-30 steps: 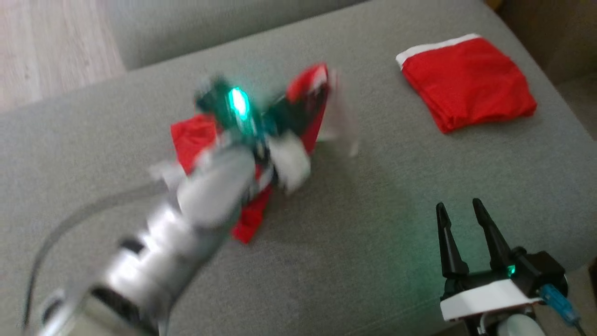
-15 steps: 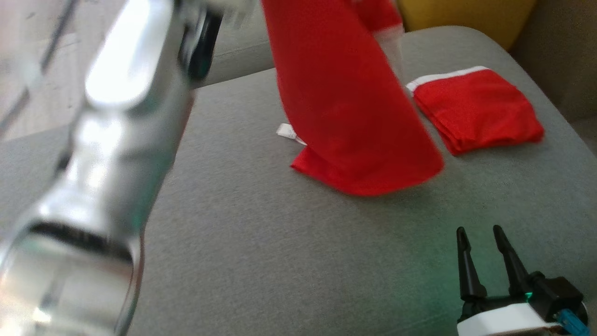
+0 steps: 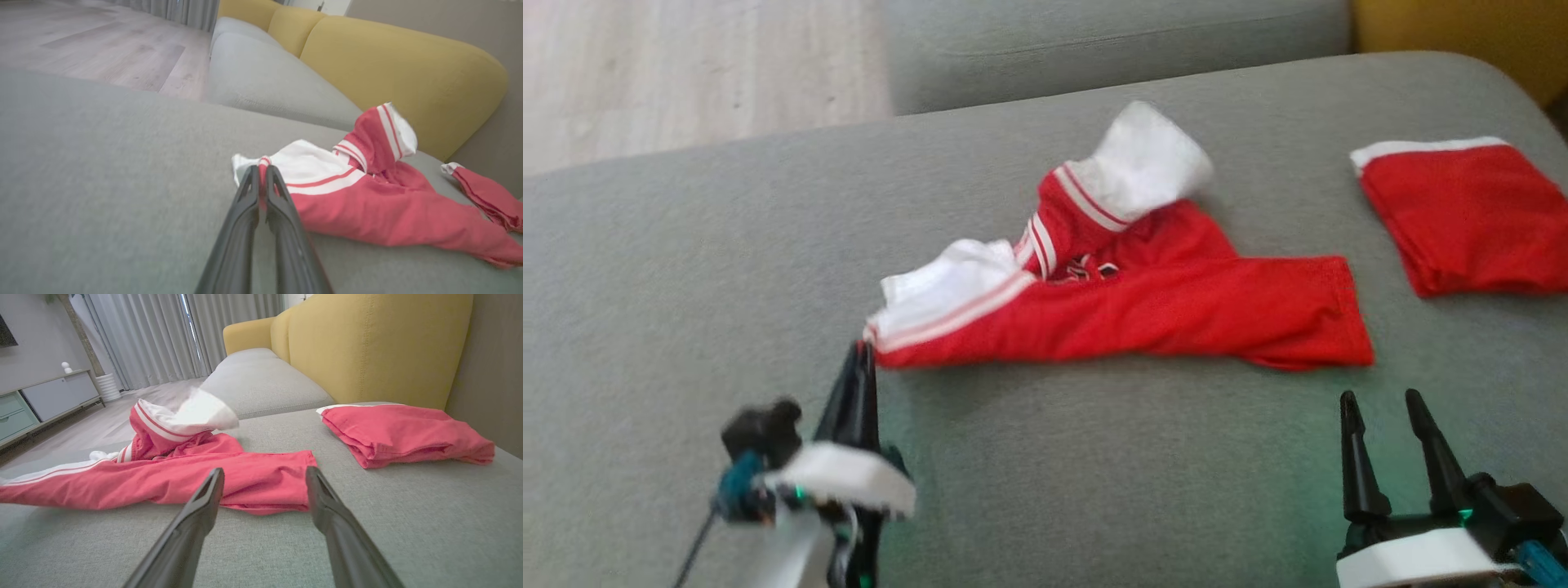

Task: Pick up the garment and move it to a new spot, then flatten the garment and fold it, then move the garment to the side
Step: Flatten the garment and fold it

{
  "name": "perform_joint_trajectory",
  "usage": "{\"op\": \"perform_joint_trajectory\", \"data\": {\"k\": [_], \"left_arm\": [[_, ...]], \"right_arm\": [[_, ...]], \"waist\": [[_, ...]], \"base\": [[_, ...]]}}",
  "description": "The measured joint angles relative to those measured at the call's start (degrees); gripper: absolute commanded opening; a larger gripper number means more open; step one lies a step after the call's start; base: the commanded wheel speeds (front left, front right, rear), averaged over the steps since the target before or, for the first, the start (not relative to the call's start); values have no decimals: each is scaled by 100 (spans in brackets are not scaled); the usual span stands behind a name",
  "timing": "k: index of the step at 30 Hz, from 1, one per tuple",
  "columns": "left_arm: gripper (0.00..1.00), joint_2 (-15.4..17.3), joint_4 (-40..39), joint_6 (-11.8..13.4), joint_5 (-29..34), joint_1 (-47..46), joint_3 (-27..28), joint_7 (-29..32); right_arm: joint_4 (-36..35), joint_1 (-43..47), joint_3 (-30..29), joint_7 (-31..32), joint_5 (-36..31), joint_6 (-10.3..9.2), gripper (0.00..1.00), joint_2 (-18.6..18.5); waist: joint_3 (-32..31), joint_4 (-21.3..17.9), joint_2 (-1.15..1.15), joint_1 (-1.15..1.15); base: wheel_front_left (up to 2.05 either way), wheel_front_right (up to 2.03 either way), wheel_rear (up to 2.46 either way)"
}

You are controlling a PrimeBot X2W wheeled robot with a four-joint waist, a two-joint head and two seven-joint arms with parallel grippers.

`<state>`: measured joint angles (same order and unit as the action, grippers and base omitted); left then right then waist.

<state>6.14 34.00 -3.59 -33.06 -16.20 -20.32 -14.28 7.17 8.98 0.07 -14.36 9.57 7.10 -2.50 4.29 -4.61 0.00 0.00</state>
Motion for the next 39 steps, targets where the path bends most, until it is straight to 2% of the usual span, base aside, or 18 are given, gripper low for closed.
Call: {"op": "perform_joint_trajectory", "data": {"k": [6,7,8,13,18,22,28,33,39], "left_arm": [[0,-110,-665,62,220,784,142,0],[33,-111,-733,63,263,838,140,0],[100,-109,-817,65,322,880,141,0],[100,70,-1376,210,673,928,194,0],[100,460,-1335,320,977,513,183,375],[100,463,-801,350,1199,-260,-36,804],[100,436,405,200,1604,-1284,-463,1378],[100,400,1143,198,1693,-1692,-565,1571],[100,299,1636,-59,1639,-1989,-621,1563]], "right_arm": [[7,2,15,0,-15,0,100,0],[7,2,18,0,-22,0,100,0],[8,2,26,0,-36,0,100,0],[4,7,37,0,-58,0,100,-1],[-5,5,83,0,-59,0,100,-5],[-29,-13,131,0,-59,0,100,-23],[-71,-142,157,0,-108,0,100,-126],[-122,-310,153,0,-109,0,100,-186],[-126,-308,162,0,-118,0,100,-190]], "waist": [[-21,314,0,0],[-34,346,0,0],[-44,369,0,0],[-10,402,0,-1],[130,362,0,-1],[323,333,0,0],[701,293,0,0],[946,266,0,1],[992,242,0,0]], "base": [[0,0,0],[0,0,0],[0,0,0],[0,0,0],[0,0,0],[0,0,0],[0,0,0],[0,0,0],[0,0,0]]}}
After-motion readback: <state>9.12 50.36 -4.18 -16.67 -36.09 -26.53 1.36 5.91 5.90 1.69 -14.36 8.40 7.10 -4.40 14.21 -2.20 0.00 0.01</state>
